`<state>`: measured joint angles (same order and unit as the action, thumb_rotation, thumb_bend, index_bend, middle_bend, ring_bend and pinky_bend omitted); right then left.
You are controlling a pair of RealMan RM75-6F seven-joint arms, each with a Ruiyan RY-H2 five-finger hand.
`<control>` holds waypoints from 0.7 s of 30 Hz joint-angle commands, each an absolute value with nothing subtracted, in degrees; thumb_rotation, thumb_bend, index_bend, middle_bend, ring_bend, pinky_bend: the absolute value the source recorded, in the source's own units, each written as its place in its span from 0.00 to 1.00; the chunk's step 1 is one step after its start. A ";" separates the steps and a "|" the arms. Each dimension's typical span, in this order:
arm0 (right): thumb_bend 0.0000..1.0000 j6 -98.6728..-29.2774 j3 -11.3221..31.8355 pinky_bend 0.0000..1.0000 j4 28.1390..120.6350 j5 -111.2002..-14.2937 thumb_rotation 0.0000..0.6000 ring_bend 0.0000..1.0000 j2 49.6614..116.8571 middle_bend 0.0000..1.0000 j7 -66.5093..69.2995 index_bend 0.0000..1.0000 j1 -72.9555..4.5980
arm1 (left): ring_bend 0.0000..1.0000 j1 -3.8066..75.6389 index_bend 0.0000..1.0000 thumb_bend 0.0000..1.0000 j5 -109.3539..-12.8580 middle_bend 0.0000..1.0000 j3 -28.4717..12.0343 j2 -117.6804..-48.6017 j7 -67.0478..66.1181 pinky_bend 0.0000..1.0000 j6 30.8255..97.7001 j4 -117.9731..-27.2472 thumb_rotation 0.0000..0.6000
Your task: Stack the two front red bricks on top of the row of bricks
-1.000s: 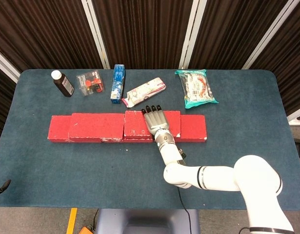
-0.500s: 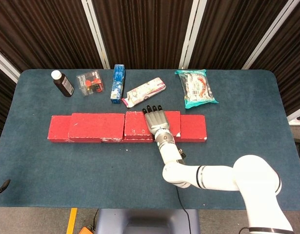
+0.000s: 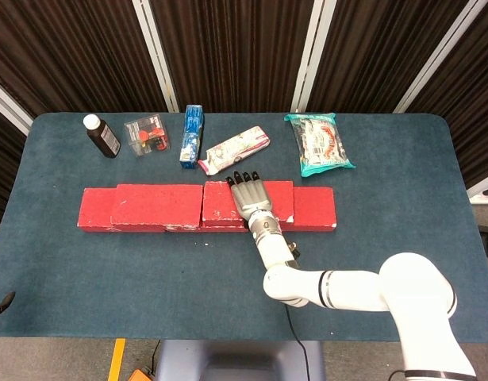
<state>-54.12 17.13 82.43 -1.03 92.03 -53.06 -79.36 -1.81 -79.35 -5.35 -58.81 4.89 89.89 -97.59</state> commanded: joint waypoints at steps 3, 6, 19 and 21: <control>0.00 -55.54 17.19 0.00 86.51 -1.84 1.00 0.00 88.29 0.10 -52.52 0.17 -78.08 | 0.00 -1.88 0.00 0.18 -79.30 0.00 -5.36 -58.81 4.87 0.01 89.95 -97.66 1.00; 0.00 -56.81 16.70 0.00 88.45 -2.70 1.00 0.00 85.53 0.10 -51.68 0.17 -76.54 | 0.00 -1.94 0.00 0.18 -79.43 0.00 -5.28 -58.81 4.77 0.01 90.03 -97.75 1.00; 0.00 -55.97 11.85 0.00 83.88 -10.47 1.00 0.00 79.90 0.09 -45.83 0.17 -67.71 | 0.00 -1.97 0.00 0.18 -79.51 0.00 -5.22 -59.25 3.05 0.01 90.33 -98.56 1.00; 0.00 -55.19 11.72 0.00 83.07 -11.08 1.00 0.00 80.00 0.09 -45.32 0.17 -67.25 | 0.00 -1.91 0.00 0.18 -79.40 0.00 -5.25 -59.34 2.65 0.01 90.27 -98.66 1.00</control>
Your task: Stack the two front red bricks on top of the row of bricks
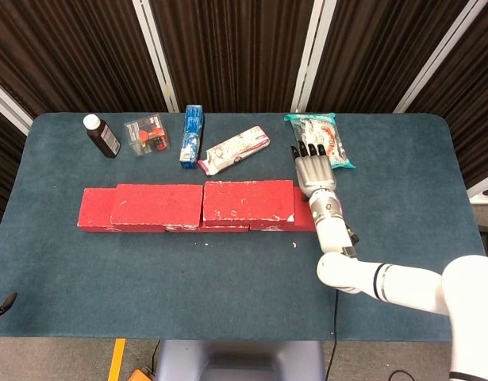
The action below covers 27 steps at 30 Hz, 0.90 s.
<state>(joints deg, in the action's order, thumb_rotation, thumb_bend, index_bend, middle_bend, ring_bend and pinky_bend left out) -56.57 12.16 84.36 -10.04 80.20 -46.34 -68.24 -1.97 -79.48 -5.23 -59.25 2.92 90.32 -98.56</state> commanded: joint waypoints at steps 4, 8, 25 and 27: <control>0.00 -54.18 11.32 0.00 81.41 -11.60 1.00 0.00 80.83 0.09 -45.35 0.17 -66.89 | 0.00 -1.85 0.00 0.18 -79.10 0.00 -5.34 -59.47 2.23 0.01 90.14 -98.71 1.00; 0.00 -53.52 11.25 0.00 80.29 -12.01 1.00 0.00 81.87 0.09 -45.32 0.17 -66.81 | 0.00 -1.83 0.00 0.18 -78.99 0.00 -5.39 -59.48 2.17 0.01 90.08 -98.76 1.00; 0.00 -52.62 11.48 0.00 77.59 -13.12 1.00 0.00 86.13 0.09 -46.10 0.17 -67.25 | 0.00 -2.05 0.00 0.18 -78.89 0.00 -5.50 -59.13 3.45 0.01 90.16 -98.65 1.00; 0.00 -52.60 11.57 0.00 77.47 -13.19 1.00 0.00 86.38 0.09 -46.14 0.17 -67.28 | 0.00 -2.04 0.00 0.18 -78.91 0.00 -5.49 -59.11 3.48 0.01 90.11 -98.69 1.00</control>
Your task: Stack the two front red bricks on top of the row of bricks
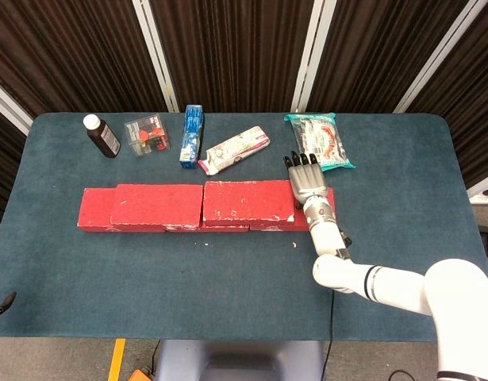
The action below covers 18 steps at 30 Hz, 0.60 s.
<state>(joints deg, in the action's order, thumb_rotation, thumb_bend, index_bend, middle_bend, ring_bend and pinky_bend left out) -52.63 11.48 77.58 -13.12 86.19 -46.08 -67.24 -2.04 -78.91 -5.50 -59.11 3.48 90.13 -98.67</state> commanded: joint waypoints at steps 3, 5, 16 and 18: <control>0.00 -52.67 11.74 0.00 77.23 -13.24 1.00 0.00 86.75 0.09 -46.23 0.17 -67.33 | 0.00 -2.05 0.00 0.18 -78.92 0.00 -5.47 -59.10 3.46 0.01 90.10 -98.72 1.00; 0.00 -52.61 11.91 0.00 77.11 -13.38 1.00 0.00 86.99 0.09 -46.14 0.17 -67.32 | 0.00 -2.07 0.00 0.18 -78.87 0.00 -5.48 -59.13 3.47 0.01 90.12 -98.71 1.00; 0.00 -52.39 12.61 0.00 76.38 -14.20 1.00 0.00 88.19 0.09 -45.68 0.17 -67.28 | 0.00 -2.17 0.00 0.18 -78.69 0.00 -5.63 -59.16 3.64 0.01 90.27 -98.80 1.00; 0.00 -52.41 12.69 0.00 76.33 -14.21 1.00 0.00 88.30 0.09 -45.76 0.17 -67.32 | 0.00 -2.16 0.00 0.18 -78.65 0.00 -5.64 -59.13 3.68 0.01 90.23 -98.83 1.00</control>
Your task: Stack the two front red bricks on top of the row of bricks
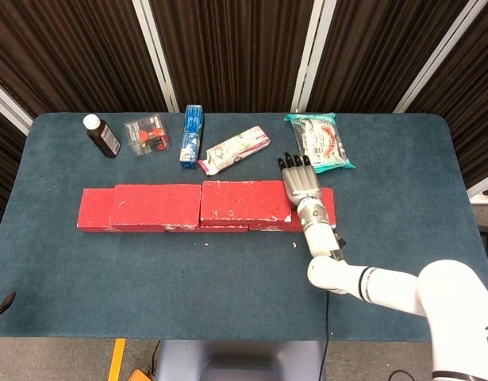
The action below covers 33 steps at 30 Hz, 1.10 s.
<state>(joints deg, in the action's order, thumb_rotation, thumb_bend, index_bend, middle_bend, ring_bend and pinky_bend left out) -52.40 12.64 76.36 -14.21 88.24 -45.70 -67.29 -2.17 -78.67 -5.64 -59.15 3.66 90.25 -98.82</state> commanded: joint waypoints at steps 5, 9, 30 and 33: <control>0.00 -52.59 13.15 0.00 77.20 -14.13 1.00 0.00 87.64 0.09 -45.75 0.17 -67.23 | 0.00 -2.21 0.00 0.18 -78.55 0.00 -5.70 -59.09 3.94 0.01 90.23 -98.69 1.00; 0.00 -52.93 13.30 0.00 80.20 -14.35 1.00 0.00 85.45 0.09 -45.84 0.17 -66.87 | 0.00 -2.10 0.00 0.18 -78.43 0.00 -5.74 -59.11 3.75 0.01 90.02 -98.72 1.00; 0.00 -100.99 -11.39 0.00 108.75 -87.36 1.00 0.00 68.62 0.09 -12.43 0.16 -22.80 | 0.00 0.06 0.00 0.18 -80.46 0.00 -5.09 -60.66 1.56 0.01 87.60 -97.34 1.00; 0.01 -102.93 -11.91 0.00 102.36 -87.43 1.00 0.00 70.03 0.09 -7.28 0.17 -18.41 | 0.00 0.29 0.00 0.19 -80.76 0.00 -5.06 -60.71 1.82 0.01 87.45 -96.95 1.00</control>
